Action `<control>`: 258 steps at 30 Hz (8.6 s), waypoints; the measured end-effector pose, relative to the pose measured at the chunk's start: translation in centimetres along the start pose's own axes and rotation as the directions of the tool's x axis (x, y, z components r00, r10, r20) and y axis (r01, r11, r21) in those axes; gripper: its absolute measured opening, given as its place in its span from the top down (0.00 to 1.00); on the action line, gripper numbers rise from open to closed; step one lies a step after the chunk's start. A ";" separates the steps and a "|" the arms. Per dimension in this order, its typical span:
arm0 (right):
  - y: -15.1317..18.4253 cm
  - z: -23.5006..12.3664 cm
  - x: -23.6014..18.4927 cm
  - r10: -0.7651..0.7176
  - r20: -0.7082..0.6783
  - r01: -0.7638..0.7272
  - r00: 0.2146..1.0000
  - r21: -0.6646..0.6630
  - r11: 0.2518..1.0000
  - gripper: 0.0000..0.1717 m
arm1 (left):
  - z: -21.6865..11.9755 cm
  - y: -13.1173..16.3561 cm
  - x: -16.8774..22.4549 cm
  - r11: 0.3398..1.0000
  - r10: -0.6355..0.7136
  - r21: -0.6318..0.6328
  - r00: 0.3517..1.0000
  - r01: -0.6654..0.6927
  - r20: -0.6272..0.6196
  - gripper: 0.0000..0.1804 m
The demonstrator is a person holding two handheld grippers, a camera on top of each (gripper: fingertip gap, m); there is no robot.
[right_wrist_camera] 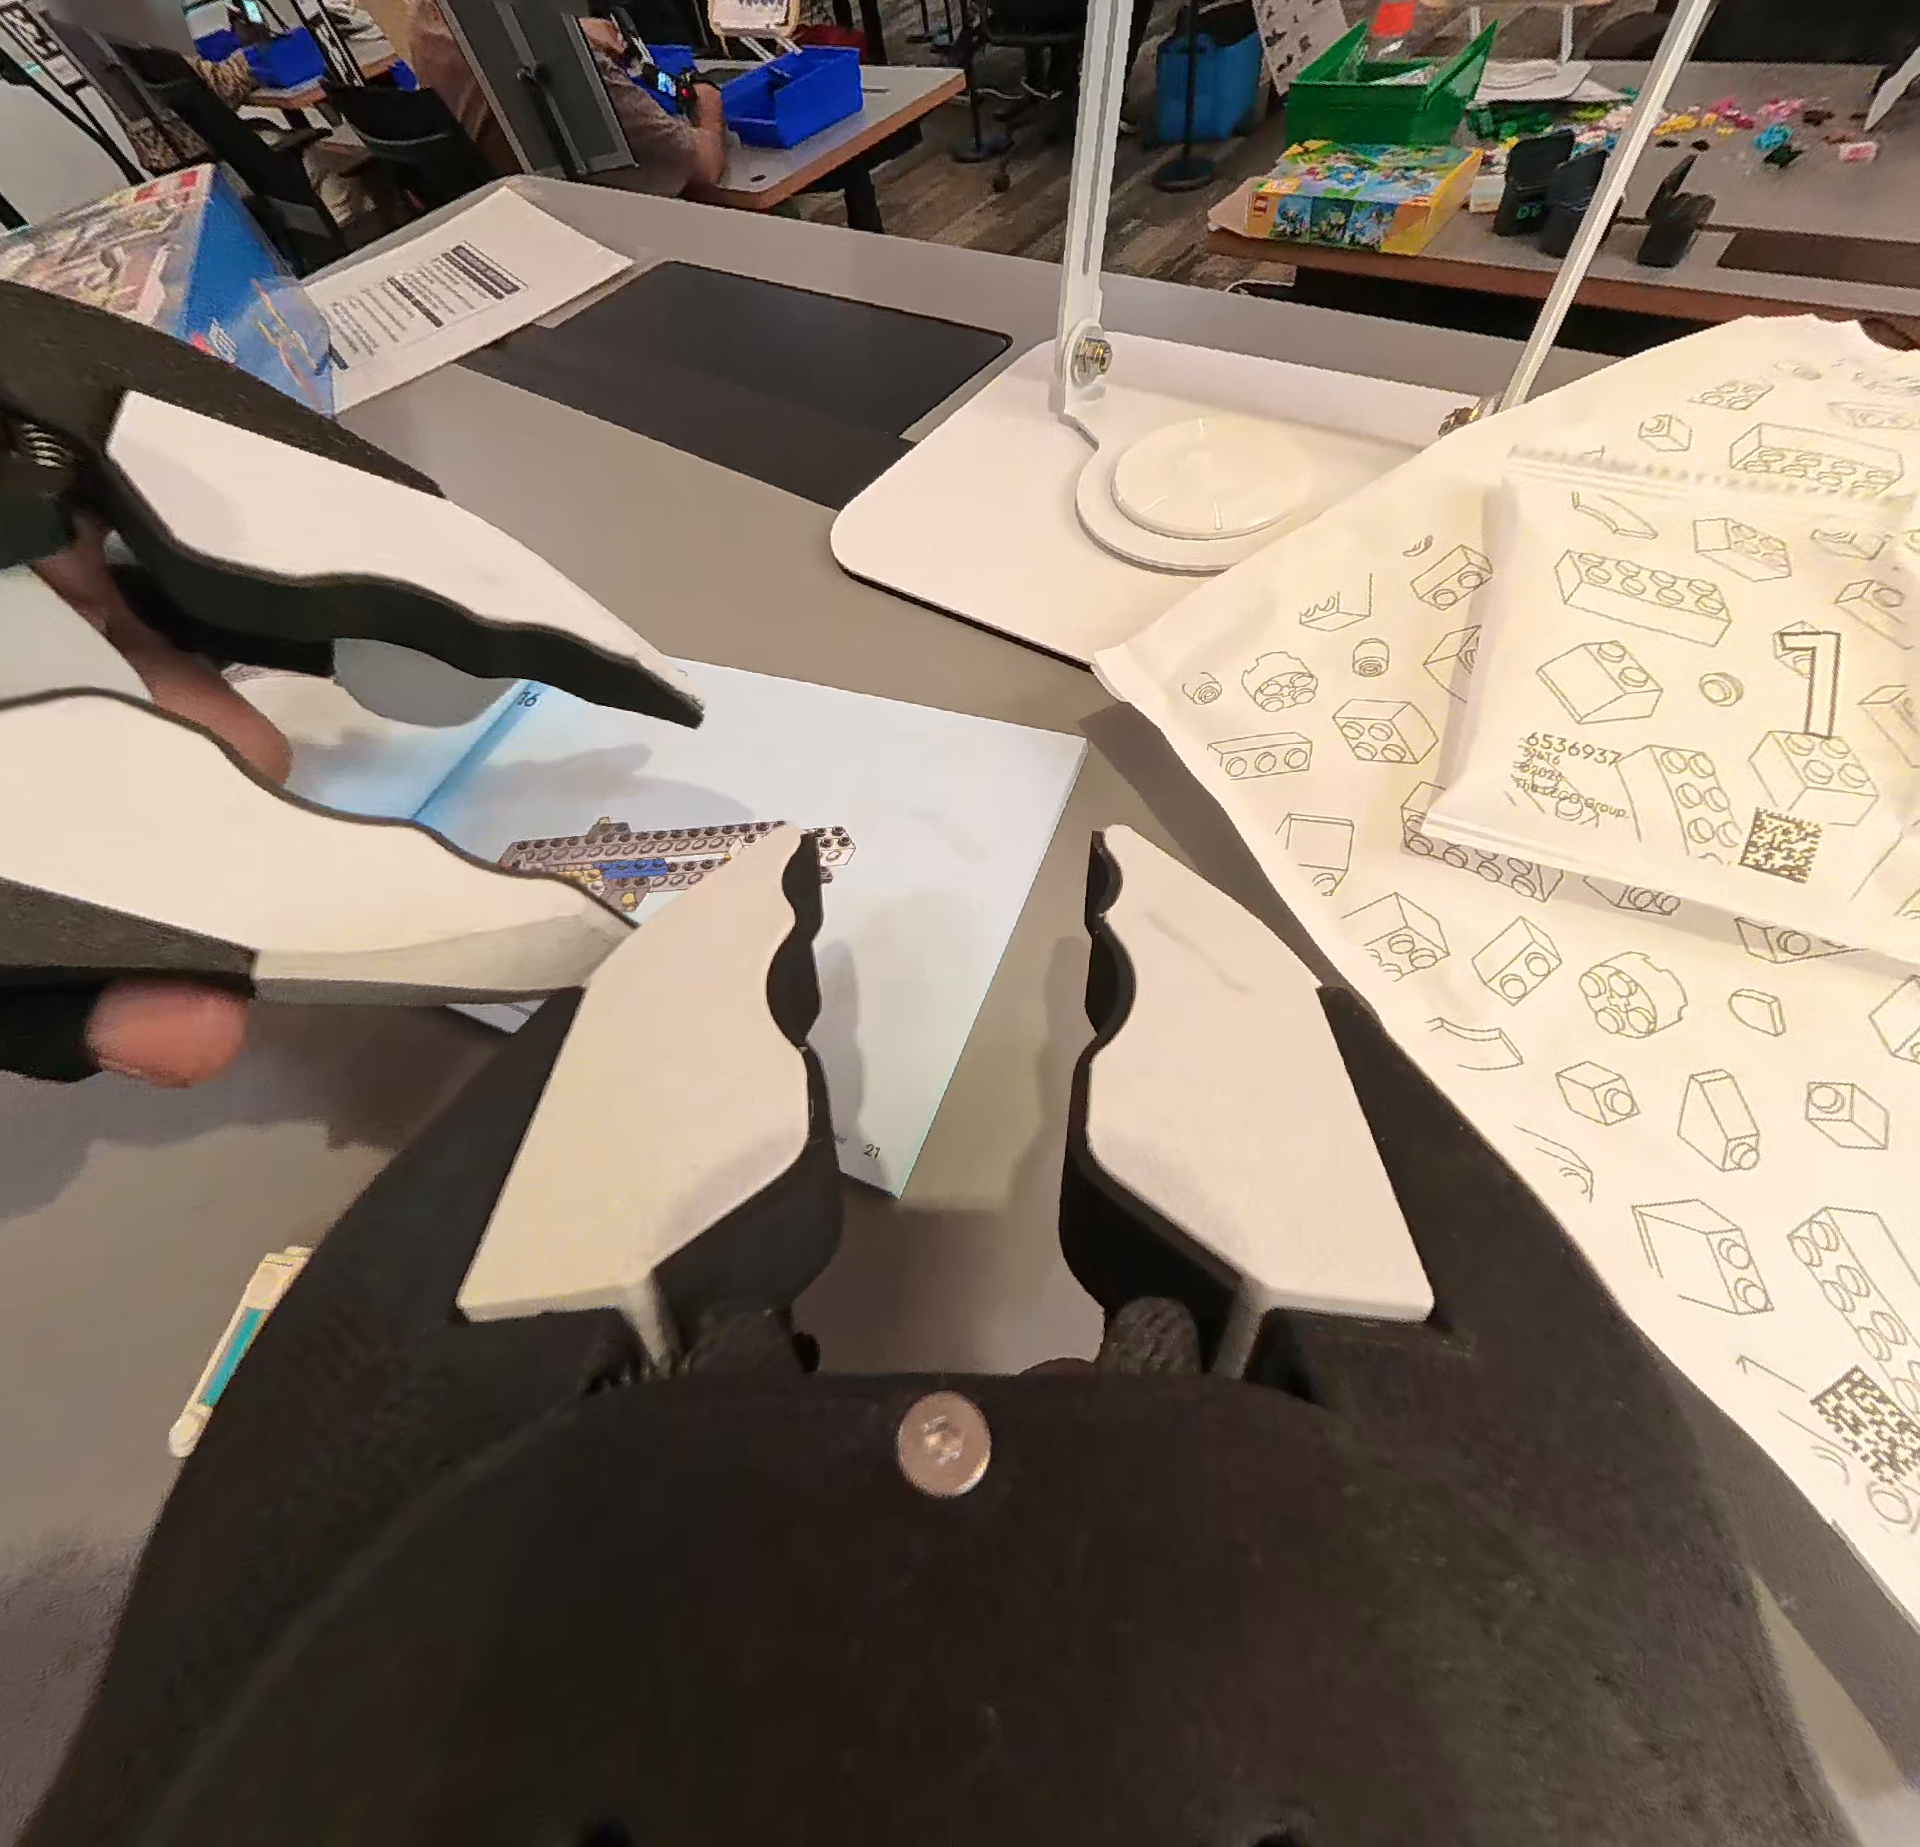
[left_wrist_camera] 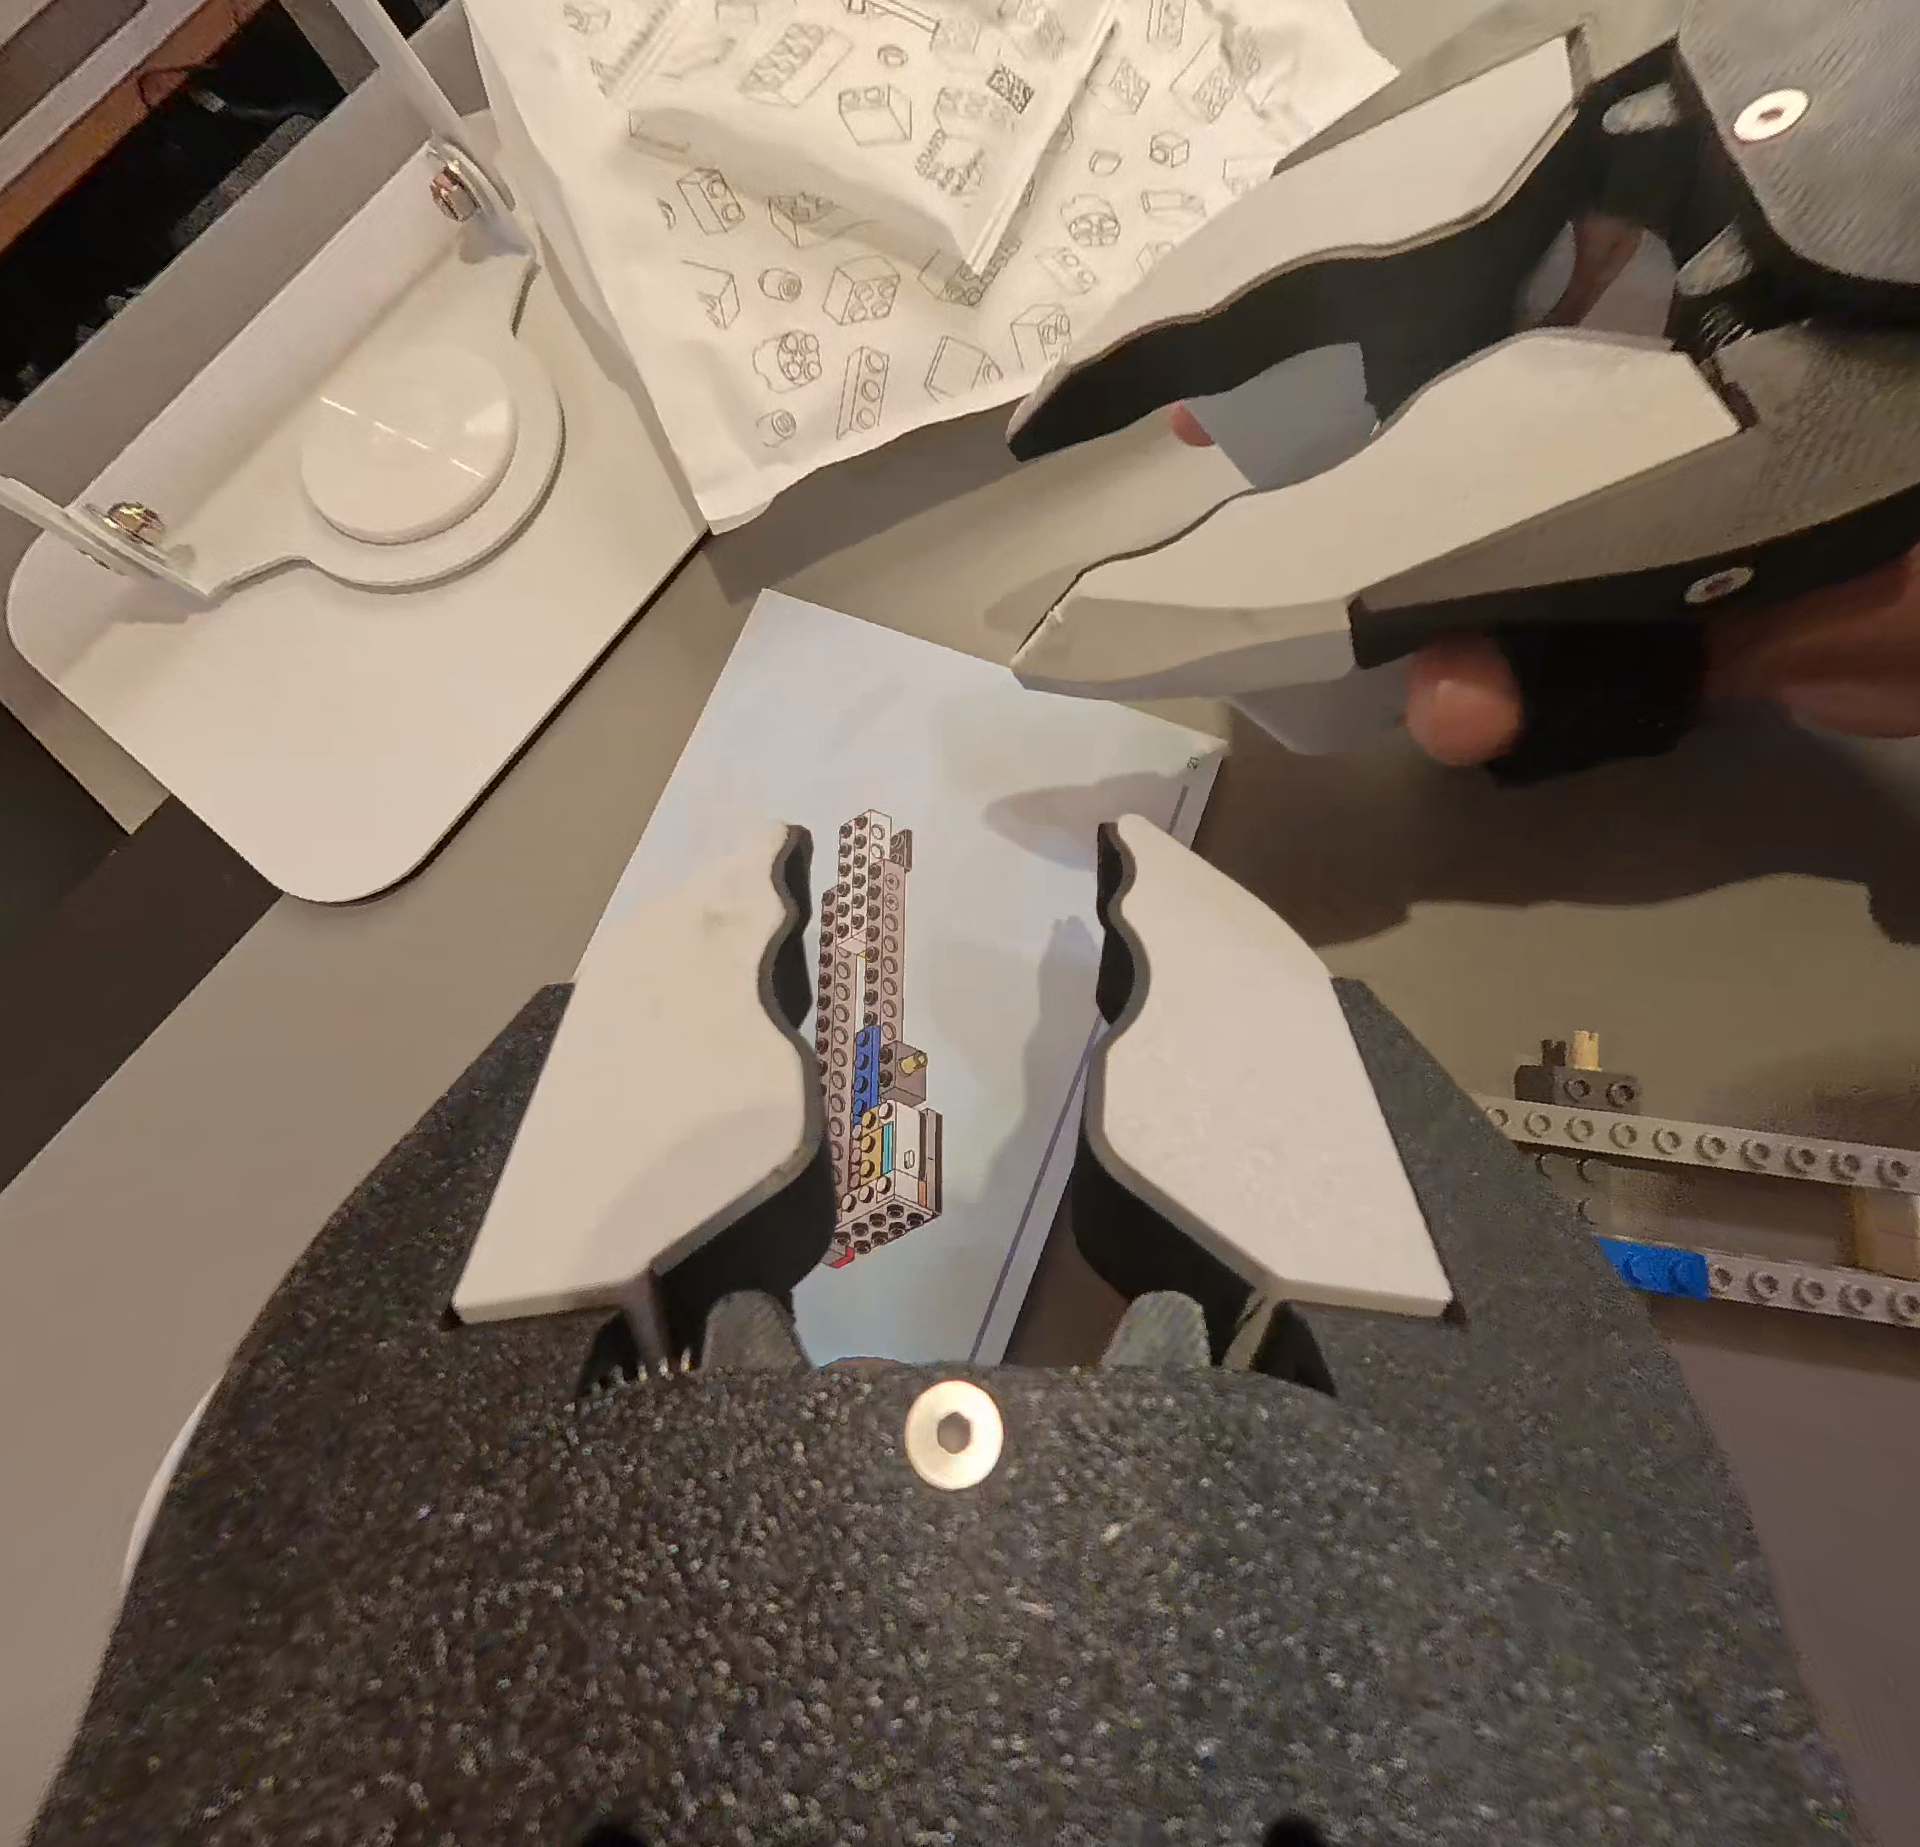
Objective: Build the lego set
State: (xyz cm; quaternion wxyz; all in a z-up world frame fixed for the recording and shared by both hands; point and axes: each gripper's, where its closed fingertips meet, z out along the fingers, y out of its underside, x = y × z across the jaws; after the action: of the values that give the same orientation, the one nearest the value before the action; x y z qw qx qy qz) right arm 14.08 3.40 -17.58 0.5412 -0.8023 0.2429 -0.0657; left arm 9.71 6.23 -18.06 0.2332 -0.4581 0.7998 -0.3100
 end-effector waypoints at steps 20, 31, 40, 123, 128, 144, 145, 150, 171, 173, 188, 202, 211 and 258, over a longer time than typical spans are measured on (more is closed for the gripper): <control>0.0 0.0 0.7 0.051 -0.008 -0.051 0.999 0.004 0.999 0.73 | -4.4 -1.3 -4.1 0.986 -0.121 0.126 0.987 0.107 0.108 0.71; 0.4 0.3 0.6 0.045 -0.008 -0.045 0.999 -0.027 0.999 0.73 | -4.9 -1.4 -3.3 0.980 -0.116 0.165 0.993 0.112 0.012 0.71; -0.1 -0.2 1.5 0.088 -0.027 -0.088 0.996 0.016 0.996 0.74 | 0.7 0.7 2.5 0.980 0.169 -0.098 0.985 -0.171 -0.031 0.70; 1.2 -0.2 2.4 0.091 -0.065 -0.095 0.994 -0.071 0.993 0.79 | 2.1 1.8 2.2 0.989 0.055 -0.137 0.998 -0.059 -0.033 0.72; 1.1 -0.3 2.6 0.105 -0.060 -0.109 0.993 -0.065 0.992 0.79 | 1.8 1.0 2.1 0.997 -0.034 -0.072 0.996 0.029 -0.077 0.72; 1.2 0.4 3.1 0.179 -0.059 -0.183 0.982 -0.081 0.980 0.80 | 0.2 0.3 -1.4 0.990 -0.088 -0.107 0.996 0.088 0.009 0.68; 1.2 0.4 3.2 0.198 -0.054 -0.202 0.979 -0.072 0.977 0.80 | 0.5 -0.1 -1.9 0.989 -0.081 -0.124 0.996 0.083 0.020 0.67; 1.1 0.2 3.2 0.229 -0.031 -0.230 0.973 -0.062 0.971 0.80 | 3.8 -1.1 -3.2 0.982 -0.046 -0.184 0.998 0.040 -0.030 0.59; 1.3 0.4 3.1 0.296 0.020 -0.293 0.955 -0.080 0.953 0.80 | 6.8 0.6 -2.9 0.976 -0.084 -0.206 0.994 0.068 -0.068 0.56; 1.3 0.4 3.1 0.294 0.019 -0.292 0.956 -0.080 0.953 0.80 | 6.6 0.5 -2.8 0.976 -0.078 -0.209 0.994 0.062 -0.070 0.56; 1.7 0.7 3.2 0.246 -0.024 -0.247 0.969 -0.115 0.962 0.80 | 5.1 0.5 -2.5 0.975 -0.020 -0.224 0.996 -0.001 -0.090 0.60; 0.7 2.5 2.4 -0.125 -0.051 0.116 0.991 -0.156 0.981 0.79 | 4.4 0.3 -3.0 0.976 0.076 -0.201 0.995 -0.089 -0.072 0.72; 1.2 4.2 1.4 -0.349 0.019 0.345 0.937 -0.209 0.915 0.79 | 4.5 0.8 -3.2 0.971 0.087 -0.218 0.994 -0.100 -0.072 0.73; 0.4 2.0 -2.8 0.309 0.369 -0.150 0.877 -0.401 0.904 0.91 | 1.1 -0.2 0.1 0.991 -0.129 -0.025 0.990 0.131 0.061 0.68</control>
State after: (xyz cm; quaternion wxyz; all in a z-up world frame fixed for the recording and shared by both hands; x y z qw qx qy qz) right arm 12.28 6.20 -18.33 0.4282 -0.8474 0.2223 0.2215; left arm 10.53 5.78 -18.67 0.2294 -0.5216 0.7655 -0.2990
